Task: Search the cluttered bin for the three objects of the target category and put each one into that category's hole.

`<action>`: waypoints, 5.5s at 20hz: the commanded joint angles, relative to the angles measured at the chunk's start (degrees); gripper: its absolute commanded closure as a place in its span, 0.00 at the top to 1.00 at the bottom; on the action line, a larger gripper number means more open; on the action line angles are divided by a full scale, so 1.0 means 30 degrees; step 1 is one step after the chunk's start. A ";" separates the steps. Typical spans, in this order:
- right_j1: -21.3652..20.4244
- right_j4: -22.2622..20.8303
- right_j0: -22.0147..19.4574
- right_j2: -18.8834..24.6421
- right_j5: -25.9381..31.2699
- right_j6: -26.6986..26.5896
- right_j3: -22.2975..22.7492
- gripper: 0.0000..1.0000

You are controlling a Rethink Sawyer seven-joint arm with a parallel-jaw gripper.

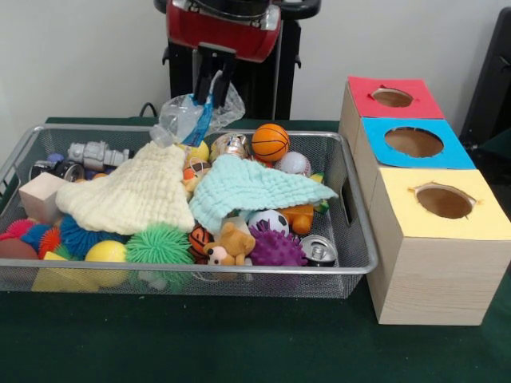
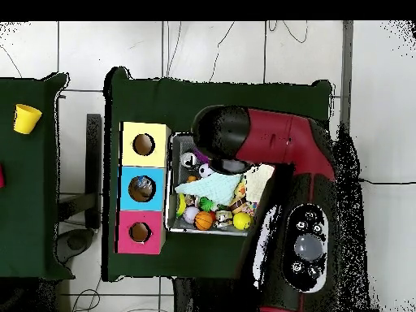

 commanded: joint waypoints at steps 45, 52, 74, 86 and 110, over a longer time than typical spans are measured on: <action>0.1480 0.4873 0.6506 -0.1642 -0.4192 1.5602 0.3774 0.00; 0.2146 0.5007 0.7104 -0.1948 -0.5237 1.6069 0.4179 0.00; 0.5732 0.5454 0.8569 -0.3622 -0.1183 1.7955 -0.0702 0.00; 0.5739 0.5805 0.8235 -0.4145 0.1319 1.7879 -0.2088 0.00; 0.1302 0.7445 0.9803 -0.4322 -0.2194 1.7763 0.4893 0.00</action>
